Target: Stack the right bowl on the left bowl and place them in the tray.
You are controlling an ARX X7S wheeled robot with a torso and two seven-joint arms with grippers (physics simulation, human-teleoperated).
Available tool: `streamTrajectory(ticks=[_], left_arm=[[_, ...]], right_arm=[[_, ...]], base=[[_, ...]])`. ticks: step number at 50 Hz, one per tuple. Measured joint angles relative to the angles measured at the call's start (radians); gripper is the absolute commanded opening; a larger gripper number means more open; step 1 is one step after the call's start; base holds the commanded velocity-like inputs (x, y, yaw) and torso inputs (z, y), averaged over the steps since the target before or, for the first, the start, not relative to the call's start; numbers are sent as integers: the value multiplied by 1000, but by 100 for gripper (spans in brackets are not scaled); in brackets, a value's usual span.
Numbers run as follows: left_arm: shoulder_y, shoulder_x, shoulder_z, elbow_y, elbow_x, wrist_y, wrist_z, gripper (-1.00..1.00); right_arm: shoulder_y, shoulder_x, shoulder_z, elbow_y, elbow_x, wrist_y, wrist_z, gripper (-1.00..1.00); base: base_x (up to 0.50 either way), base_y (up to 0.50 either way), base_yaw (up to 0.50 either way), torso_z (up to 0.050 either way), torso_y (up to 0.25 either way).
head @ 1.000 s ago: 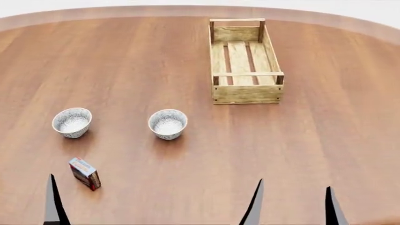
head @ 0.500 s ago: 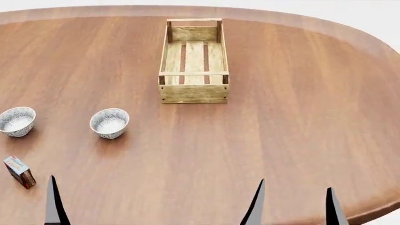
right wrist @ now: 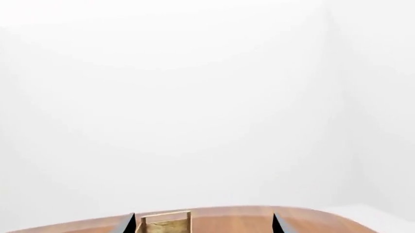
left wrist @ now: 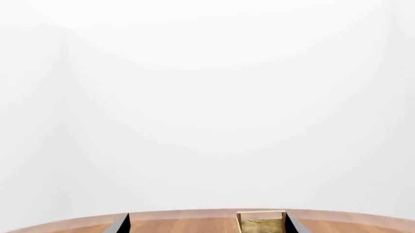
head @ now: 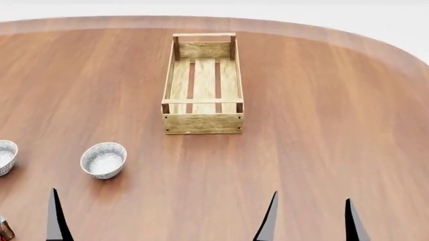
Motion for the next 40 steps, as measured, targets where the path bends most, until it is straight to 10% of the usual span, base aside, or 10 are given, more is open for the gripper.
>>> streamTrajectory(ticks=[40], left_arm=[[-7, -19, 25, -3, -2, -2, -22, 100]], right_arm=[[8, 24, -24, 7, -28, -6, 37, 100]], base=[[500, 0, 0, 0, 0]])
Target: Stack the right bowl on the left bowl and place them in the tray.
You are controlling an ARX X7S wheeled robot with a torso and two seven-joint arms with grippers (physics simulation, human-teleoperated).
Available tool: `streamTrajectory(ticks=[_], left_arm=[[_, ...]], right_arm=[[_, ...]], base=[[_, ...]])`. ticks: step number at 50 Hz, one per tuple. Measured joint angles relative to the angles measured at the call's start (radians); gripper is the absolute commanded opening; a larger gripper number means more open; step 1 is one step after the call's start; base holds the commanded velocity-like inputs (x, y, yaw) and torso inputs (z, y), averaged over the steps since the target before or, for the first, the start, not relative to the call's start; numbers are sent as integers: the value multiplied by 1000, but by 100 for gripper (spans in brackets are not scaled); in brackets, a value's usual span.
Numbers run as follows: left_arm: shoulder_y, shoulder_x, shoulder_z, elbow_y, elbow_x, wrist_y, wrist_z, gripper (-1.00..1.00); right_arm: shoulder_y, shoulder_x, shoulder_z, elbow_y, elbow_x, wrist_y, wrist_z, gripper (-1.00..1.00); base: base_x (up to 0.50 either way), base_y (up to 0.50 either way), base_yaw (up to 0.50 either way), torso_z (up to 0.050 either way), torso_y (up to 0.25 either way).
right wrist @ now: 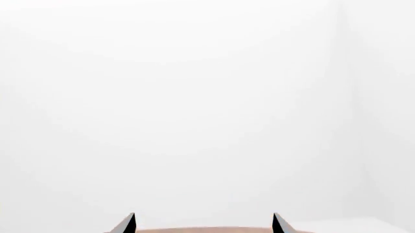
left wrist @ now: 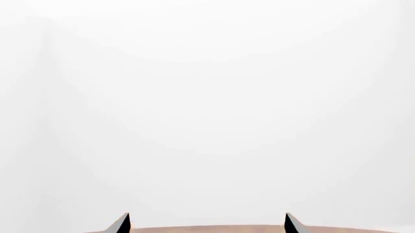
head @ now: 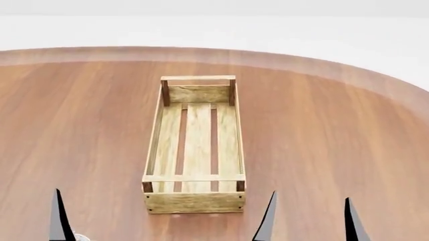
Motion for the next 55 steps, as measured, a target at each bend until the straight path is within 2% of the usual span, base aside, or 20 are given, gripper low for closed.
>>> streamTrajectory(ticks=[37, 49, 55], left_arm=[[1, -17, 12, -1, -10, 4, -22, 100], [1, -23, 12, 7, -14, -14, -30, 100], [-1, -26, 16, 10, -11, -30, -33, 100]], right_arm=[[2, 15, -25, 5, -2, -11, 21, 100], [2, 20, -33, 4, 2, -12, 25, 100], [2, 23, -36, 5, 3, -14, 29, 100]], base=[[500, 4, 0, 0, 0], [0, 0, 0, 0, 0], [0, 0, 0, 9, -237]])
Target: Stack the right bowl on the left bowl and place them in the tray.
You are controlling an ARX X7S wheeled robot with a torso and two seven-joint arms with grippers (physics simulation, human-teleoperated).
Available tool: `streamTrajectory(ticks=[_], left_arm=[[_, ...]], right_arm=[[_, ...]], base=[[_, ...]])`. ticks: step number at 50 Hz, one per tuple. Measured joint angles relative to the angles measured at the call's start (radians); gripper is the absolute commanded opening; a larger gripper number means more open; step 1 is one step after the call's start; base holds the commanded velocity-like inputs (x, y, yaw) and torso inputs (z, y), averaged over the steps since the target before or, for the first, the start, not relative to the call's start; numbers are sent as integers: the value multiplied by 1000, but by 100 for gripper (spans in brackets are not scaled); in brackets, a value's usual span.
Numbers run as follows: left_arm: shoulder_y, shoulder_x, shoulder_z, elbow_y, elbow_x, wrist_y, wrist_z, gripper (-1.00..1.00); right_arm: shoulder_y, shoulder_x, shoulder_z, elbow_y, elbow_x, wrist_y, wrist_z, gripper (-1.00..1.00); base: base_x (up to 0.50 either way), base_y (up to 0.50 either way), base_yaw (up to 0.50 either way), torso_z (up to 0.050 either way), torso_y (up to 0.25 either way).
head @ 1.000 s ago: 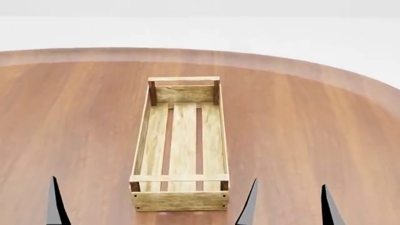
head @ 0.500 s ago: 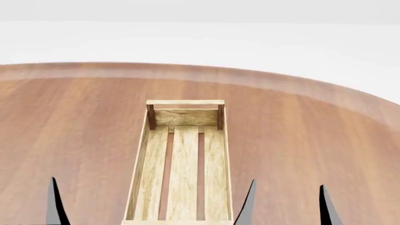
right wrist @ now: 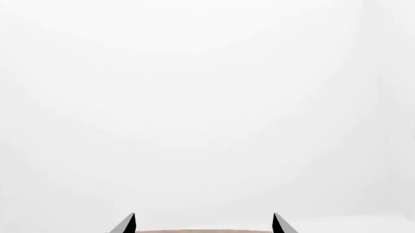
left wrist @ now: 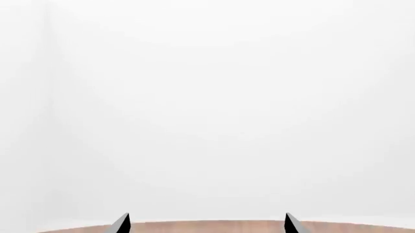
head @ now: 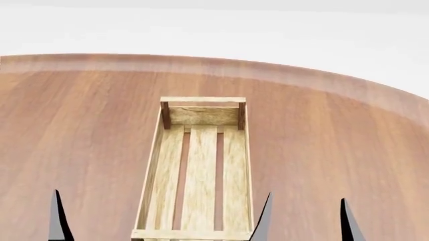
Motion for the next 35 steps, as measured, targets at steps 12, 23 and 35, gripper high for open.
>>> streamTrajectory(ticks=[12, 23, 35], left_arm=[[-1, -4, 5, 1, 5, -13, -10, 100], [-1, -7, 8, 4, 11, -17, -19, 100], [1, -12, 10, 9, 12, -17, -27, 100]], right_arm=[[0, 4, -5, 6, 3, -6, 6, 100], [0, 9, -10, 4, 5, -8, 12, 100], [-2, 14, -14, 3, 8, -11, 18, 100]], base=[[0, 0, 0, 10, -250], [0, 0, 0, 10, -250], [0, 0, 0, 7, -151]])
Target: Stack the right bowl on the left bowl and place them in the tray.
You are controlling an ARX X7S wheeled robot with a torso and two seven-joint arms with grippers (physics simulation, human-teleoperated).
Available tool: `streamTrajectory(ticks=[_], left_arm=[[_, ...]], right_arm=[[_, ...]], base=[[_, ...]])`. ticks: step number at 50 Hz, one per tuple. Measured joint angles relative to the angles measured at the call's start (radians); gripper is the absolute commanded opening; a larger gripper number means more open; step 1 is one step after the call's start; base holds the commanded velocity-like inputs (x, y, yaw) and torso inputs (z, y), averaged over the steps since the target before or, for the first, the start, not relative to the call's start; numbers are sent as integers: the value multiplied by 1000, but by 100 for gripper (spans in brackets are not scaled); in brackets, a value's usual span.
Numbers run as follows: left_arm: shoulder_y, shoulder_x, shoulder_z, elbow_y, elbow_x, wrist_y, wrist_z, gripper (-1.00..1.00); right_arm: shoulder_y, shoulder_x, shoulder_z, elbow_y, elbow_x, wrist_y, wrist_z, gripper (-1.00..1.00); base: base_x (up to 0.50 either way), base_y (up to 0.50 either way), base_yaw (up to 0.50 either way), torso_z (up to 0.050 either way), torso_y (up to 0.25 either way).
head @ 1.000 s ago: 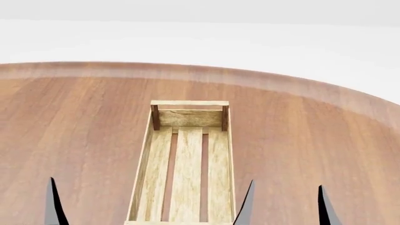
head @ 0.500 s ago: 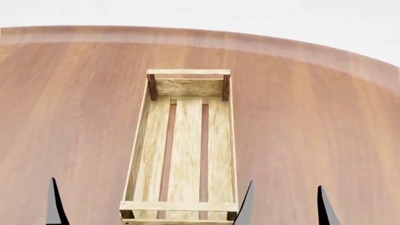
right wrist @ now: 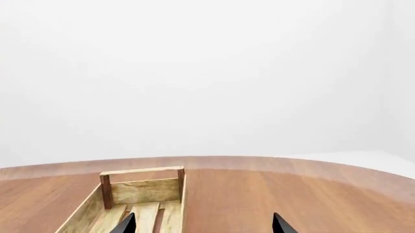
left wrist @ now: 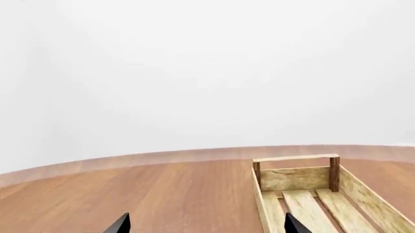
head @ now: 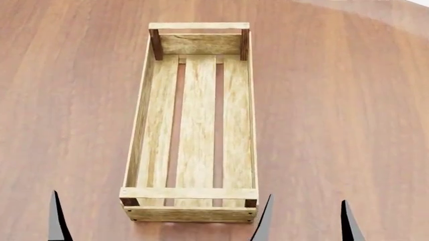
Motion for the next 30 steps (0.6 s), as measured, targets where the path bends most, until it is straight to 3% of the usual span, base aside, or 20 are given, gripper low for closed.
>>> streamTrajectory(ticks=[16, 30], left_arm=[[1, -10, 3, 24, 12, -36, -9, 100], [3, -59, -118, 115, -145, -292, 4, 100]], right_arm=[[-7, 8, -4, -8, 7, -5, 8, 100], [-7, 13, -9, -5, 16, -9, 12, 100]], base=[[0, 0, 0, 0, 0], [0, 0, 0, 0, 0]])
